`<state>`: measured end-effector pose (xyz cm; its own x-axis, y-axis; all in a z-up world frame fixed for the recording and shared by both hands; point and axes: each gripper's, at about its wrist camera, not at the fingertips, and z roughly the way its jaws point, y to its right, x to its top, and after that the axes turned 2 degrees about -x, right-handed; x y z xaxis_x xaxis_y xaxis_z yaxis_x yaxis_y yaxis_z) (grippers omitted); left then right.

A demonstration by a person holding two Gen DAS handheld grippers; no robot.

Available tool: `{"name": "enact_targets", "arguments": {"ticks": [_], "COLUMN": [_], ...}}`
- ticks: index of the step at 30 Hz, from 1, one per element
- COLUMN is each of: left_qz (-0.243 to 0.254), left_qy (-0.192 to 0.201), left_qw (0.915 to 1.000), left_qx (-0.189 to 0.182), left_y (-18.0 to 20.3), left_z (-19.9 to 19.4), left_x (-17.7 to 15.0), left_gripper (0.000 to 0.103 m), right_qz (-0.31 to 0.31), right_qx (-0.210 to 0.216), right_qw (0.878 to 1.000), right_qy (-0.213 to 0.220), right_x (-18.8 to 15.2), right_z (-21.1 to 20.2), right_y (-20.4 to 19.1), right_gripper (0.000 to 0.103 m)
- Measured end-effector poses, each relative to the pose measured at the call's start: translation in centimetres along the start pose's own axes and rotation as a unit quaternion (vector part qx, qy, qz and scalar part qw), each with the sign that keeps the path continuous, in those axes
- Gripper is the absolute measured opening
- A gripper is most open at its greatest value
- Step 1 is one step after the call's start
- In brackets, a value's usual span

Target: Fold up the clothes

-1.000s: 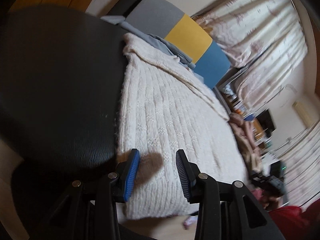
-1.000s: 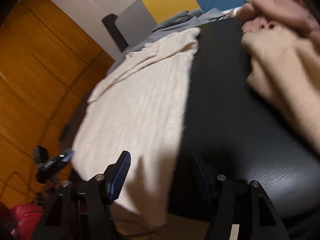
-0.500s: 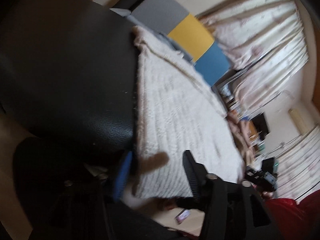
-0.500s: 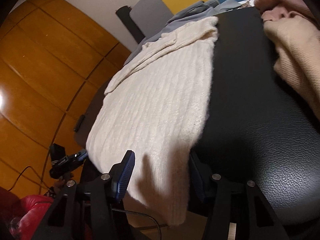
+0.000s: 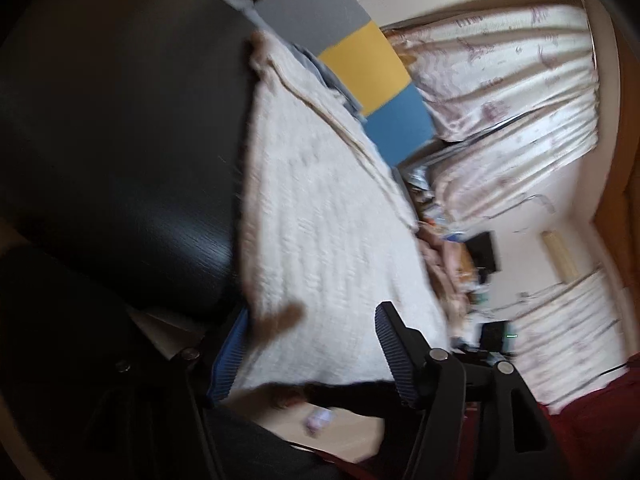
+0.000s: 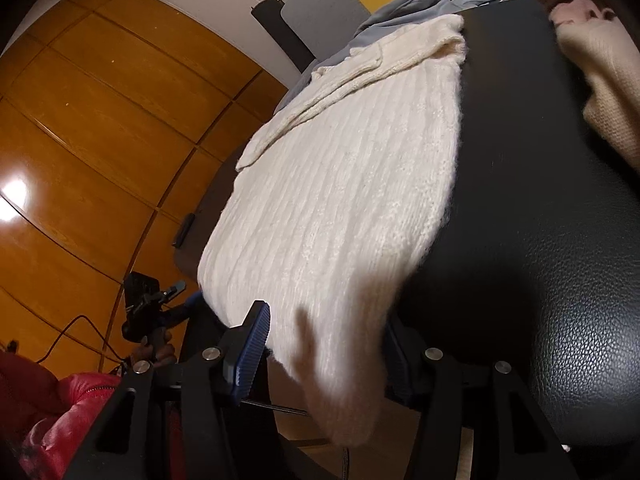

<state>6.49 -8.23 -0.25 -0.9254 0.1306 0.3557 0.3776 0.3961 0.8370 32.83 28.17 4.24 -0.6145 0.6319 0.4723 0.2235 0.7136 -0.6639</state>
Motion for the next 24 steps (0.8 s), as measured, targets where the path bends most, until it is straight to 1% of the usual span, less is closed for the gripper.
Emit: {"name": "enact_targets", "arguments": {"ticks": [1,5,6,7,8,9,10,11,12,13,17,19,21,24], "left_qz": [-0.008,-0.011,-0.01,-0.006,-0.001,0.006,0.014,0.021,0.023,0.026,0.062,0.071,0.083,0.098], "left_qy": [-0.006,-0.005,-0.006,-0.011,-0.013,-0.015,-0.017,-0.018,-0.018,-0.018,-0.013,-0.008,-0.005,-0.006], "left_qw": [0.9999,0.9999,0.9999,0.9999,0.9995,0.9985,0.9969,0.9951,0.9946,0.9942,0.9916,0.9921,0.9924,0.9927], "left_qx": [-0.007,-0.009,-0.009,0.005,0.027,0.053,0.076,0.095,0.1,0.103,0.113,0.102,0.09,0.07], "left_y": [-0.1,-0.3,-0.3,-0.1,0.1,0.3,0.5,0.7,0.9,1.1,3.3,4.1,4.8,6.5], "left_z": [0.4,0.9,0.8,0.9,1.1,1.3,1.4,1.5,1.5,1.5,1.4,0.8,-0.2,-1.5], "left_x": [0.0,0.0,0.0,0.0,0.0,0.2,0.2,0.2,0.2,0.2,0.4,0.4,0.4,0.0], "left_gripper": [0.062,0.062,0.059,0.055,0.038,0.02,0.014,0.012,0.01,0.007,0.006,0.006,0.006,0.006], "right_qz": [0.004,0.007,0.006,0.006,0.005,0.002,0.0,-0.002,-0.005,-0.008,-0.041,-0.07,-0.087,-0.111], "right_qx": [0.004,0.013,0.009,0.006,0.001,-0.01,-0.021,-0.034,-0.046,-0.053,-0.082,-0.103,-0.112,-0.132], "right_qw": [1.0,1.0,1.0,1.0,1.0,1.0,1.0,0.999,0.999,0.998,0.995,0.992,0.99,0.984], "right_qy": [0.001,0.0,-0.003,-0.006,-0.008,-0.011,-0.014,-0.017,-0.019,-0.021,-0.023,-0.023,-0.021,-0.032], "right_x": [0.0,0.1,0.3,0.4,0.5,0.6,0.7,0.8,0.9,1.0,1.2,1.4,1.7,1.8], "right_z": [0.0,0.6,0.7,0.7,0.8,0.9,0.9,1.0,1.1,1.1,1.1,0.8,0.2,-0.7], "right_y": [0.1,0.2,0.1,0.0,-0.1,-0.2,-0.2,-0.2,-0.2,-0.2,-1.3,-2.2,-2.9,-3.8], "right_gripper": [0.056,0.056,0.056,0.055,0.051,0.042,0.035,0.023,0.015,0.015,0.015,0.014,0.014,0.014]}}
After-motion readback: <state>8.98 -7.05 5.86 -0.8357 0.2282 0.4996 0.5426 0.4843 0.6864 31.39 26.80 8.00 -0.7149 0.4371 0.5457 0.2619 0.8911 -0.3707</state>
